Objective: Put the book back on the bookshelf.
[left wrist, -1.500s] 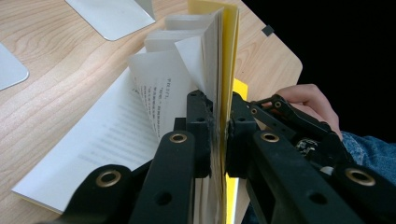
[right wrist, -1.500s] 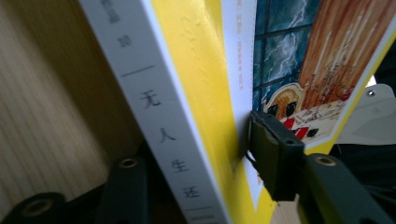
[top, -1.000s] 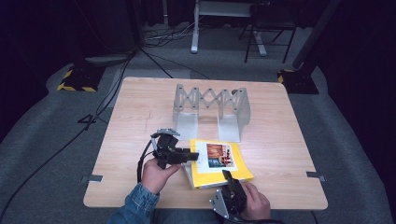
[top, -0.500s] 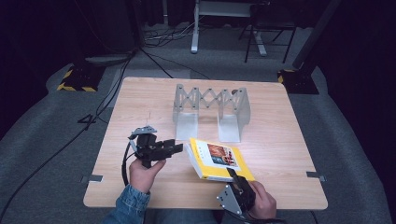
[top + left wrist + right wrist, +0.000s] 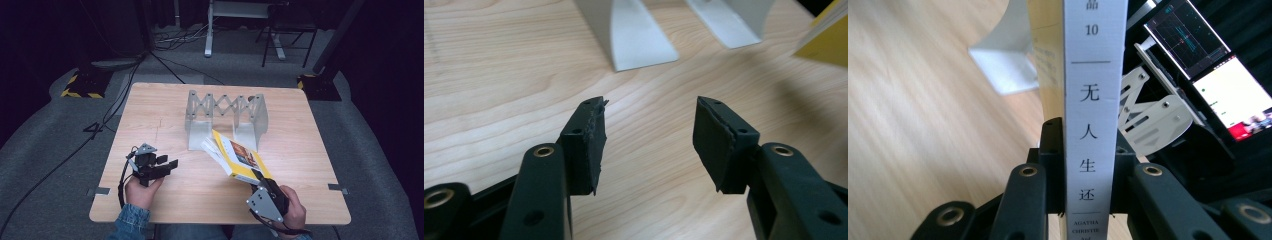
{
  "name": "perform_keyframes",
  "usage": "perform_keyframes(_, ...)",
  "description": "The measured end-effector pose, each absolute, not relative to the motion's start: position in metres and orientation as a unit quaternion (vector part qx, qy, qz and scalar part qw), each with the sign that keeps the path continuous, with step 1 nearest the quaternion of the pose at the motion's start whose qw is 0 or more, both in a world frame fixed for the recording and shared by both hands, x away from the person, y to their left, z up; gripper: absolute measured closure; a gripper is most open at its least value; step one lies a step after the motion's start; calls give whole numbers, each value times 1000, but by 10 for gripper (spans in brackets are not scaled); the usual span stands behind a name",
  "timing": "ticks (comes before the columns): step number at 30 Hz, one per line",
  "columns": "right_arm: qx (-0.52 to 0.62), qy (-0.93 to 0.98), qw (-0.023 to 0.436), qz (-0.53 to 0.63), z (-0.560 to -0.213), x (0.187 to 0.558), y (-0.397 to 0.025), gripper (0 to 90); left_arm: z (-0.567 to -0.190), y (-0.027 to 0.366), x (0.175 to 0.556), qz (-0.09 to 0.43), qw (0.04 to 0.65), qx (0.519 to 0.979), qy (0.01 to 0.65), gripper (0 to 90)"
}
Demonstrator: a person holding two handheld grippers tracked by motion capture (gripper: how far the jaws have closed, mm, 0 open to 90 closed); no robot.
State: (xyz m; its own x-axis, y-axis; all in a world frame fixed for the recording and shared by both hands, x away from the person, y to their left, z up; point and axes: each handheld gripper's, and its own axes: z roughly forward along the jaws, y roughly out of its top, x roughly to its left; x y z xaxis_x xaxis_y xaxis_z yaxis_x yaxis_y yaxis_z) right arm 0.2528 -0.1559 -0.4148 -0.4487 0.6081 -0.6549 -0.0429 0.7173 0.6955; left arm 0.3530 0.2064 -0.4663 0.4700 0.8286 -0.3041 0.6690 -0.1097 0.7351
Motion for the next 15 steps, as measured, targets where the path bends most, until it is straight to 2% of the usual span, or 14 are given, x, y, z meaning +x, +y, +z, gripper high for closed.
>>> perform_keyframes(5,205,768,489,359,-400,261,-162,762,-479,213,352,124,405,753,503,449)
perform_keyframes(11,227,756,490,370,-388,272,-168,762,-489,218,352,133,380,763,506,449)
perform_keyframes(13,239,753,481,380,-386,277,-171,762,-491,219,352,139,371,769,502,449)
perform_keyframes(15,258,755,452,399,-383,285,-175,762,-493,218,353,139,369,770,502,449)
